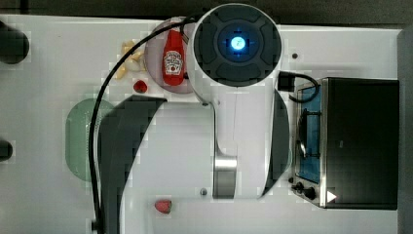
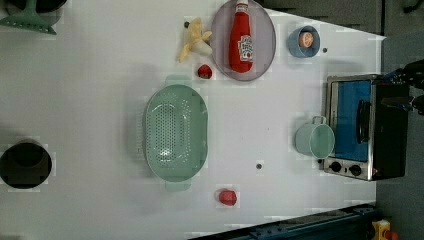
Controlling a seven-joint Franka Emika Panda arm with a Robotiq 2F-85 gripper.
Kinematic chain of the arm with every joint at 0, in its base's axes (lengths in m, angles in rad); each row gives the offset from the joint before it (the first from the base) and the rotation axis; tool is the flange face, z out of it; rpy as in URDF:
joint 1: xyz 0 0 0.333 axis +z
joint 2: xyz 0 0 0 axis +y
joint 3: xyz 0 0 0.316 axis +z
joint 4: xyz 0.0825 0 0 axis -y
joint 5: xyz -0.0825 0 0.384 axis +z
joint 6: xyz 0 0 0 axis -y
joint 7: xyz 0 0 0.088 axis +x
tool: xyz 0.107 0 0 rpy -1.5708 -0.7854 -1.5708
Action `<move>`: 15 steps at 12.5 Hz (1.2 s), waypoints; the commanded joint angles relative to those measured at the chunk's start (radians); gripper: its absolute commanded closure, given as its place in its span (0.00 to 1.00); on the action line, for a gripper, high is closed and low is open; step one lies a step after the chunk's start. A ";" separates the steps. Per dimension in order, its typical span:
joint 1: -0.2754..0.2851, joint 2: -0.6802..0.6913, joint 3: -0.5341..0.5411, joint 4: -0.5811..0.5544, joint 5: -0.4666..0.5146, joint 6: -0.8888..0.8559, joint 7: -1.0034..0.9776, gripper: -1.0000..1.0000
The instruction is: Drag strainer left to right.
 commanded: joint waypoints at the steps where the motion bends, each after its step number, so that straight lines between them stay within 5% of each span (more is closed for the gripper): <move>1: 0.011 -0.334 -0.053 -0.110 -0.019 -0.183 0.057 0.21; 3: 0.016 -0.325 -0.017 -0.110 -0.018 -0.182 0.057 0.00; 8: 0.032 -0.245 0.188 -0.111 -0.018 -0.137 0.183 0.00; 15: 0.037 0.002 0.486 -0.128 -0.018 0.030 0.702 0.00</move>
